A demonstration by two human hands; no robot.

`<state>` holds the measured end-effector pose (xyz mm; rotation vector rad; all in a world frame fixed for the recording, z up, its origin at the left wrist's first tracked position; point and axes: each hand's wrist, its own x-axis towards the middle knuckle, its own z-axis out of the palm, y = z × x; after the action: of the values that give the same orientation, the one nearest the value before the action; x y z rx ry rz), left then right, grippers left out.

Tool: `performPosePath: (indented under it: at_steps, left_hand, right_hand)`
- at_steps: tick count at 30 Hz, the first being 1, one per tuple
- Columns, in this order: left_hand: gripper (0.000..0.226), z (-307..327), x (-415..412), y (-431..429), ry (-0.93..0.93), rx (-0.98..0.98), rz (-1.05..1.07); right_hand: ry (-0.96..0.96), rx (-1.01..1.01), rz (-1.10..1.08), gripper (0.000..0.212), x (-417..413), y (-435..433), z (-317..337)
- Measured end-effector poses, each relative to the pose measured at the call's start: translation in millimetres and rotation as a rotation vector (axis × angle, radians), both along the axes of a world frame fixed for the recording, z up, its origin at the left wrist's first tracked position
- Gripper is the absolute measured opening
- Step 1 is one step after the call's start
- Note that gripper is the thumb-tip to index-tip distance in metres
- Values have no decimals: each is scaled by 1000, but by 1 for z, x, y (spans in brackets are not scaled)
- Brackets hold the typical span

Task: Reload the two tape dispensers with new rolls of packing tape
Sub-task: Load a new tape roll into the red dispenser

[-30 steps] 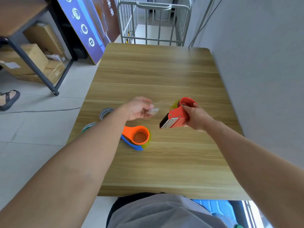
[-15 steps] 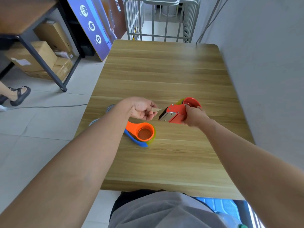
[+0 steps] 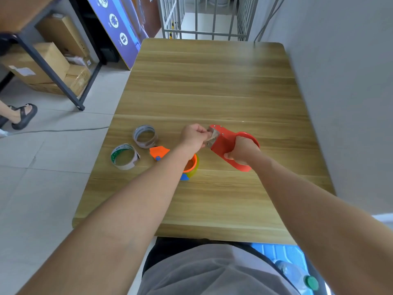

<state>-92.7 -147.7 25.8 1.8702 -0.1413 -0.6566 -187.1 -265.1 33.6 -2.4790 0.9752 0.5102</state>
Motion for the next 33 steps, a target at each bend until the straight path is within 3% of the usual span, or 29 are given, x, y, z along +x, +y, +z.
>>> performPosePath:
  at_steps: [2,5,10,17,23,29,33]
  left_hand:
    - [29,-11,-8,-4,-188,13,40]
    - [16,-29,-19,-4,-291,43,83]
    - [5,-46,-36,-5,-280,69,152]
    - [45,-53,-52,-6,-229,115,-264]
    - [34,-64,-61,-7,-153,170,-432]
    - [48,-68,-69,-1,-183,221,-492]
    - [45,-70,-64,3,-84,238,-466]
  right_hand:
    - [-13,-3,-9,46,-2,5,-5]
    - [18,-7,-28,43,-6,10,-11]
    - [46,-28,-54,35,-17,17,-23]
    - [46,-45,-129,35,-13,15,-32]
    - [92,-94,-118,45,-18,18,-51]
    - [73,-109,-83,45,-23,20,-61]
    - [105,-119,-13,48,-26,18,-61]
